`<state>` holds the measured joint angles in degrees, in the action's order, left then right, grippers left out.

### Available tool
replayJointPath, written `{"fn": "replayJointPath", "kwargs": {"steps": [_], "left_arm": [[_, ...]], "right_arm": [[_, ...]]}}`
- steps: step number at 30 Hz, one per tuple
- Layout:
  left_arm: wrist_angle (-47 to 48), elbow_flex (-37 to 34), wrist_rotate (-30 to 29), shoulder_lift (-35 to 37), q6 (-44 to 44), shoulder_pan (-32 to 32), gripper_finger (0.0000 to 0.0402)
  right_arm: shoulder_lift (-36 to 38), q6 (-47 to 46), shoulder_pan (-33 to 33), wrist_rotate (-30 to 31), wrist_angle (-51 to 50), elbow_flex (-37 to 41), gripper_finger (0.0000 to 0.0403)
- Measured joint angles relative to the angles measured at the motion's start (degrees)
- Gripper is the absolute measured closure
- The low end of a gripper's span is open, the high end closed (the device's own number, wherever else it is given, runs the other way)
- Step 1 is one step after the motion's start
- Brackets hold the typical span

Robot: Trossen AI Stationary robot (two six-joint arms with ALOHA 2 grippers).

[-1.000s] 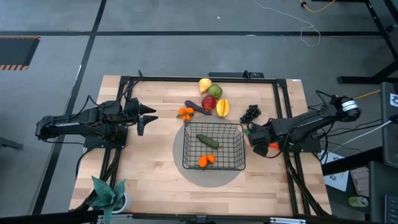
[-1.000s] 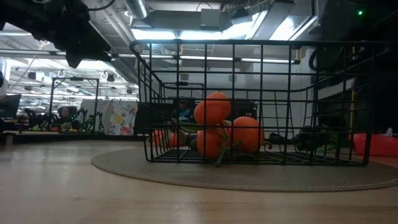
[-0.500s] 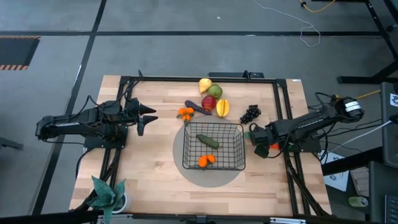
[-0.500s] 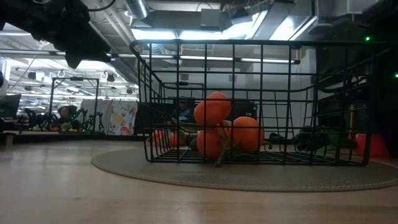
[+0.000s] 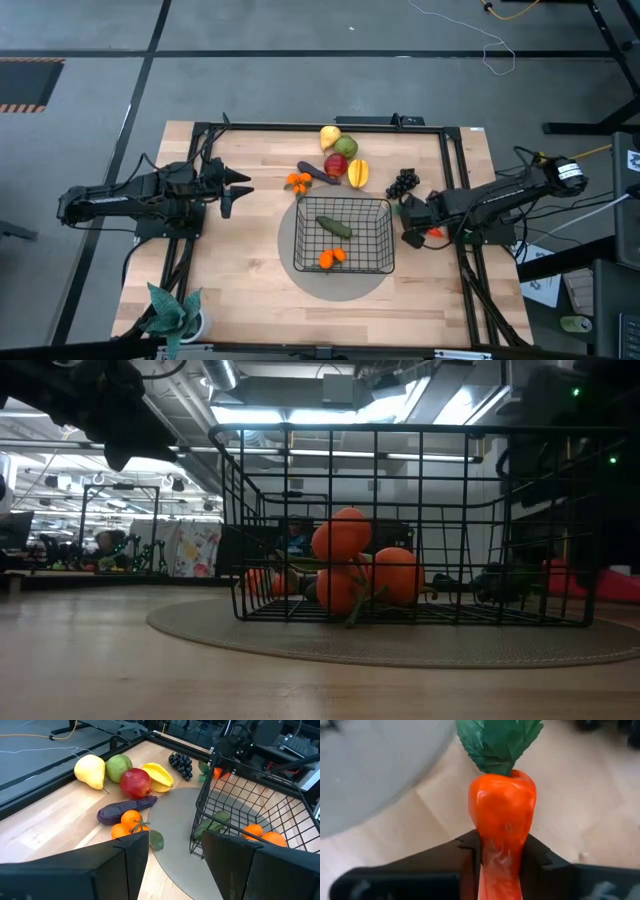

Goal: Build produce basket
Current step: Put the carrot into the wire basket

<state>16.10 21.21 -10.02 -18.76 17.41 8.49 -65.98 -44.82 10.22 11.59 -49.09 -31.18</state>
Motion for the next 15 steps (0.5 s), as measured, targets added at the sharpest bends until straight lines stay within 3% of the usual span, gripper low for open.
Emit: {"fn": "replayJointPath", "kwargs": {"steps": [3,9,15], "left_arm": [[0.75,0.0,0.0,0.0,0.01,0.0,0.023],[2.15,0.0,0.0,0.0,0.07,0.0,0.023],[2.12,0.0,0.0,0.0,0.09,0.0,0.023]], "right_arm": [[0.0,-2.04,-0.01,5.79,-4.63,-2.72,0.0336],[0.04,-6.0,-0.01,24.44,-18.76,-13.1,0.0336],[0.09,0.9,0.07,38.38,-18.87,-24.25,0.0336]]}}
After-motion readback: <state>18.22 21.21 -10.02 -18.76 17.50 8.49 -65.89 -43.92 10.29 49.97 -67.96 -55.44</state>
